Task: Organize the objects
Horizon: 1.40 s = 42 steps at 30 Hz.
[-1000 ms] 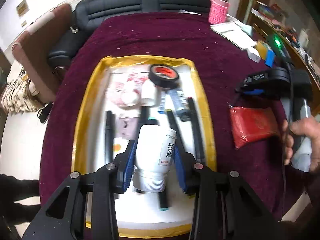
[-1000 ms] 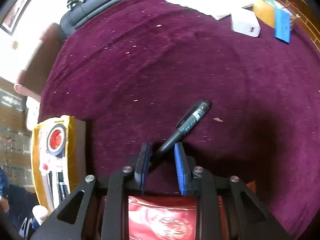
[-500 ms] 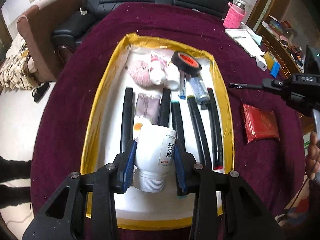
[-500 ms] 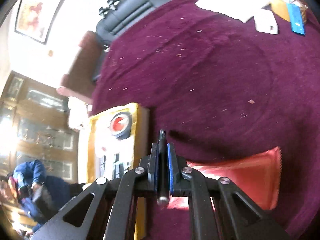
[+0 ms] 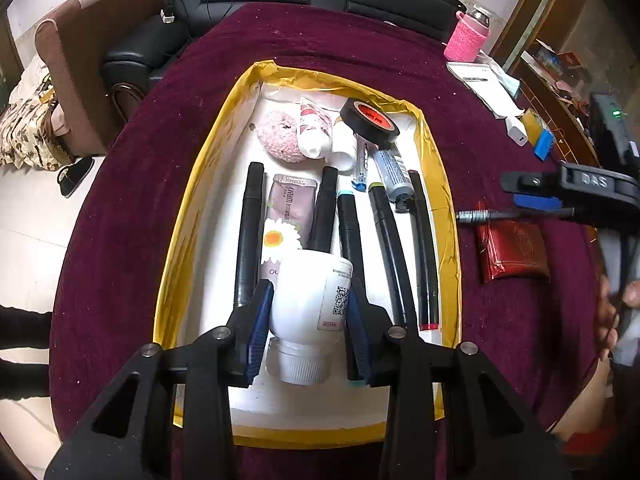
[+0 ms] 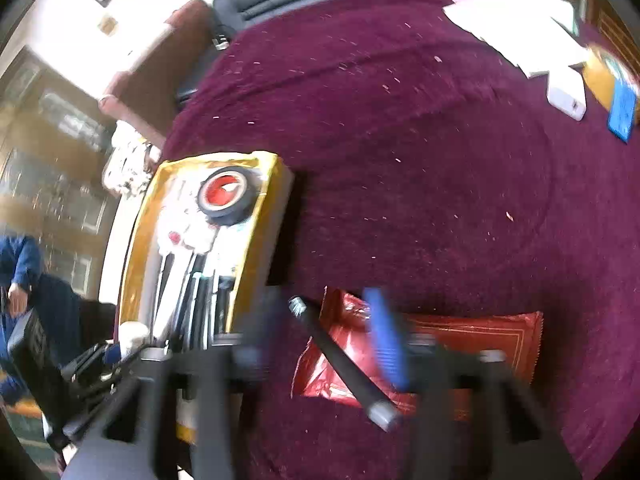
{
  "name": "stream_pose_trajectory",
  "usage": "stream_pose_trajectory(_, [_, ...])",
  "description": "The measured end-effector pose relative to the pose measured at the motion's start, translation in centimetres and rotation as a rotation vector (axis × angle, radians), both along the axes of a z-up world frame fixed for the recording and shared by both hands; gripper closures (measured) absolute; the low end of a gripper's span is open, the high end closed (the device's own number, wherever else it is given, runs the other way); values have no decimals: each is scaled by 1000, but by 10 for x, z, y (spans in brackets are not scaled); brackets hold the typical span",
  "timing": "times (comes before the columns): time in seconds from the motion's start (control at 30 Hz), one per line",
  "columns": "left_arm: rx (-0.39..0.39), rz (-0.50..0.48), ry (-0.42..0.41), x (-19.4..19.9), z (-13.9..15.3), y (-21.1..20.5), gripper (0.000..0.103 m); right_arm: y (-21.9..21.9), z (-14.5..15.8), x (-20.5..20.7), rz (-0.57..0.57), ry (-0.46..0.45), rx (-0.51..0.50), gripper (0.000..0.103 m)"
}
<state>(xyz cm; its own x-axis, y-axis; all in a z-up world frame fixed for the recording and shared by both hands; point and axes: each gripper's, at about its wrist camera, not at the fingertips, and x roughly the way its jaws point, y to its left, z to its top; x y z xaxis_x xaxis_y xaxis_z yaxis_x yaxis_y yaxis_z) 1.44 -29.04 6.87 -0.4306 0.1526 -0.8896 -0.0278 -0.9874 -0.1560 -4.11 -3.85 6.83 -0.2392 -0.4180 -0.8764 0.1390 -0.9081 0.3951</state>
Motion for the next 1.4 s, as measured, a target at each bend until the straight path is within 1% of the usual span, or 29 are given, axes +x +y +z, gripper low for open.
stream_pose_trajectory(0.1, [3,0,0,0,-1,-1,69,6,-21,-11,-63,-59,-40,47])
stream_pose_trajectory(0.2, [9,-5,0,2,-1,0,69,2,-40,-18,-75,-111,-40,47])
stream_pose_trajectory(0.23, [10,-6,2,2,-1,-1,69,0,-41,-19,-72,-111,-32,47])
stream_pose_trajectory(0.33, [17,-4,2,1,-1,-4,69,-11,-30,-13,16,-66,-11,47])
stream_pose_trajectory(0.43, [23,-4,1,0,-2,-5,69,-30,-12,2,161,13,54,47])
stream_pose_trajectory(0.47, [25,-5,-1,0,-3,-5,69,-36,-9,7,206,35,85,47])
stream_pose_trajectory(0.5, [25,-8,-2,-1,-4,-4,69,-43,-10,14,253,49,137,48])
stream_pose_trajectory(0.53, [24,-9,-3,0,-4,-3,69,-48,-14,17,279,50,177,58])
stream_pose_trajectory(0.57, [22,-11,-4,0,-5,-2,69,-51,-20,20,302,45,211,74])
stream_pose_trajectory(0.6, [22,-13,-5,0,-5,-1,69,-55,-25,23,317,54,254,78])
stream_pose_trajectory(0.63, [22,-15,-5,0,-5,-1,69,-57,-25,25,319,77,269,83])
stream_pose_trajectory(0.67, [21,-14,-5,0,-6,-1,69,-57,-26,26,316,76,259,93])
stream_pose_trajectory(0.7, [19,-14,-5,0,-5,-1,69,-56,-25,25,301,62,229,95])
stream_pose_trajectory(0.77, [18,-11,-3,1,-5,-1,69,-54,-22,27,281,70,205,95])
stream_pose_trajectory(0.83, [15,-8,-1,2,-4,-2,69,-47,-19,28,255,51,149,95])
stream_pose_trajectory(0.9, [17,-7,-2,2,-5,-2,69,-35,-15,28,217,24,72,95])
stream_pose_trajectory(1.0, [17,-13,-15,2,-8,0,69,-23,-4,30,159,-26,-89,95])
stream_pose_trajectory(1.1, [12,-34,-24,3,-12,7,69,-33,4,34,149,-76,-217,95])
stream_pose_trajectory(1.2, [-28,-46,-14,2,-13,14,68,-60,-6,42,164,-135,-261,95])
stream_pose_trajectory(1.27, [-40,-41,-10,0,-14,12,68,-79,-14,45,170,-156,-254,95])
stream_pose_trajectory(1.33, [-46,-41,-8,-3,-14,10,68,-84,-19,53,176,-167,-249,95])
stream_pose_trajectory(1.4, [-33,-38,-7,-5,-14,7,68,-93,-19,56,184,-167,-230,95])
